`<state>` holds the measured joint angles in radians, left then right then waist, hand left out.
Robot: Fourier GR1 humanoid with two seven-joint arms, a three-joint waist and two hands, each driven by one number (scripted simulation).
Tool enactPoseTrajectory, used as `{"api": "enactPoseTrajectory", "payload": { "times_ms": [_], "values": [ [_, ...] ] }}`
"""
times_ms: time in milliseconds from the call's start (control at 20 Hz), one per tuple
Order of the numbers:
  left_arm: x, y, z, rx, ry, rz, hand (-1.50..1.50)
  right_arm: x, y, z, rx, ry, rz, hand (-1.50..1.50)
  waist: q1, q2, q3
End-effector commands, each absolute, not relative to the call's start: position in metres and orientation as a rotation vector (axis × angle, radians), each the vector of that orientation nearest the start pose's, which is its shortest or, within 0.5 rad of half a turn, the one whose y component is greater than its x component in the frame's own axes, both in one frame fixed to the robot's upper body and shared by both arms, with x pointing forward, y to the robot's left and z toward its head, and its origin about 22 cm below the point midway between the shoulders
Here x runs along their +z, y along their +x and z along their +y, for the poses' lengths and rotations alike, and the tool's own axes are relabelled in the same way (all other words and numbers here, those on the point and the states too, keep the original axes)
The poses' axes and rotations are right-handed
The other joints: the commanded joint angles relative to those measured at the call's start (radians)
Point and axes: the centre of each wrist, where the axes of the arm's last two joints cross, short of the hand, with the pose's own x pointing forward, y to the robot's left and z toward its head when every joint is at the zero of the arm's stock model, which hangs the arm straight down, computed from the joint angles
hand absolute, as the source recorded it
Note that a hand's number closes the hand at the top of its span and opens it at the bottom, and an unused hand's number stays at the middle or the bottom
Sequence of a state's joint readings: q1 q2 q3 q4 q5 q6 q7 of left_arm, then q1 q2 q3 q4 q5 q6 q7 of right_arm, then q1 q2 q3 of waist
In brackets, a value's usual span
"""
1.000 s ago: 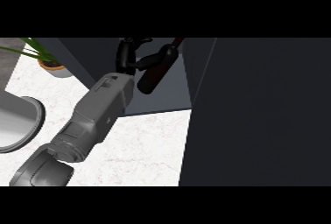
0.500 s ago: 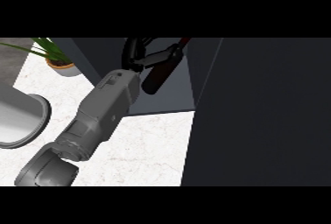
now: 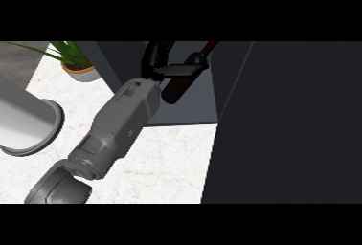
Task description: Pick up the wine, place it into the cabinet and close the cabinet
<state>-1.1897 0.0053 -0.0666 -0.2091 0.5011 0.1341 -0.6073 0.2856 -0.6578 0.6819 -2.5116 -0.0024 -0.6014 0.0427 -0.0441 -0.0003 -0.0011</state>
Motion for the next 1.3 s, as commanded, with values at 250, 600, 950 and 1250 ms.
{"api": "enactPoseTrajectory", "payload": {
  "times_ms": [250, 600, 950, 1250],
  "values": [
    [0.054, 0.430, 0.090, 0.001, -0.409, -1.794, -1.50, 0.193, 0.059, -0.198, 0.108, 0.175, -1.933, -1.50, 0.040, -0.015, 0.000],
    [0.031, 0.402, 0.086, 0.019, -0.483, -1.763, -1.50, 0.192, 0.064, -0.197, 0.157, 0.181, -1.937, -1.50, 0.045, -0.019, -0.001],
    [0.004, 0.355, 0.092, 0.058, -0.529, -1.750, -1.50, 0.184, 0.064, -0.199, 0.127, 0.142, -1.931, -1.50, 0.060, -0.020, 0.001],
    [-0.009, 0.320, 0.121, 0.062, -0.530, -1.719, -1.50, 0.190, 0.061, -0.199, 0.106, 0.150, -1.947, -1.50, 0.062, -0.019, 0.000]
  ]
}}
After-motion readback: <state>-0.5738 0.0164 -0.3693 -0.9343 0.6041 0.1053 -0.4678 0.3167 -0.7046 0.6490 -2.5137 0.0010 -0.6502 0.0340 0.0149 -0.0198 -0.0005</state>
